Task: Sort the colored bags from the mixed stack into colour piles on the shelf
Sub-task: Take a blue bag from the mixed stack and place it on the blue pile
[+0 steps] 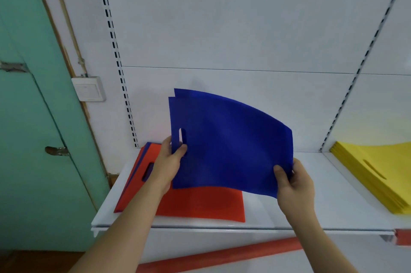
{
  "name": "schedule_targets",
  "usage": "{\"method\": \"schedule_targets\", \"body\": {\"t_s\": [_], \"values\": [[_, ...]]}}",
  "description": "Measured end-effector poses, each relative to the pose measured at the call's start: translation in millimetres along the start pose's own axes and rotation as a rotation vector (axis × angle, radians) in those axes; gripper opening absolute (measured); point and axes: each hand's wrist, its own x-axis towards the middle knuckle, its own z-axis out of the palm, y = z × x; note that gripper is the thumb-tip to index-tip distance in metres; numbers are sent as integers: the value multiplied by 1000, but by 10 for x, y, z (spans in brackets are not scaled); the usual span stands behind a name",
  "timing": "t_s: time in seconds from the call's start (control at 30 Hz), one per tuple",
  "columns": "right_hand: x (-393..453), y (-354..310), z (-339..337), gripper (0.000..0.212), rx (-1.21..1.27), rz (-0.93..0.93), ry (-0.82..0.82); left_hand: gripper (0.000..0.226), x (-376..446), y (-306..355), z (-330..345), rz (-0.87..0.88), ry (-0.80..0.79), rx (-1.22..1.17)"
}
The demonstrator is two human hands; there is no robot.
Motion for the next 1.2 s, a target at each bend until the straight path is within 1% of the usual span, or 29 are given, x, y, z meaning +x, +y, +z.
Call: {"method": "schedule_targets", "body": {"t_s": [0.07,0.13,0.17,0.23,0.27,0.3,0.37,0.43,0.53,0.63,0.77,0.83,0.93,1.0,1.07,1.13,1.2], "values": [[6,31,-86,21,-6,-1,-13,40,81,26,83,-13,-21,-55],[4,58,-174,22,-10,-11,-31,38,155,28,150,-3,-58,-73],[-6,72,-213,22,-10,-10,-40,36,181,22,185,-2,-84,-66],[-26,96,-272,24,-23,0,-45,26,211,-3,259,12,-107,-42],[-32,104,-300,23,-42,0,-38,19,210,-21,287,43,-88,-18],[-30,104,-324,22,-61,-5,-24,18,209,-29,303,85,-46,27],[-14,74,-348,20,-78,-11,15,24,204,-17,281,162,27,130],[4,-5,-319,22,-76,-20,66,28,172,56,211,219,67,169],[9,-127,-182,23,-59,-53,119,26,87,168,90,312,140,206],[-110,-120,21,24,-74,-23,108,11,-29,102,-38,332,84,194],[-248,-49,183,23,-109,47,113,19,-182,-24,-141,289,22,189],[-272,-83,212,23,-127,49,163,20,-219,-26,-167,289,14,228],[-330,-190,150,30,-106,45,282,23,-223,24,-148,338,42,310],[-388,-259,47,34,-134,24,361,22,-188,73,-66,378,56,322],[-469,-284,-100,36,-181,7,418,18,-172,129,80,411,31,316],[-568,-270,-309,32,-232,-1,463,16,-213,167,294,444,-1,291],[-657,-235,-569,28,-317,-26,503,27,-308,175,545,471,-14,244]]}}
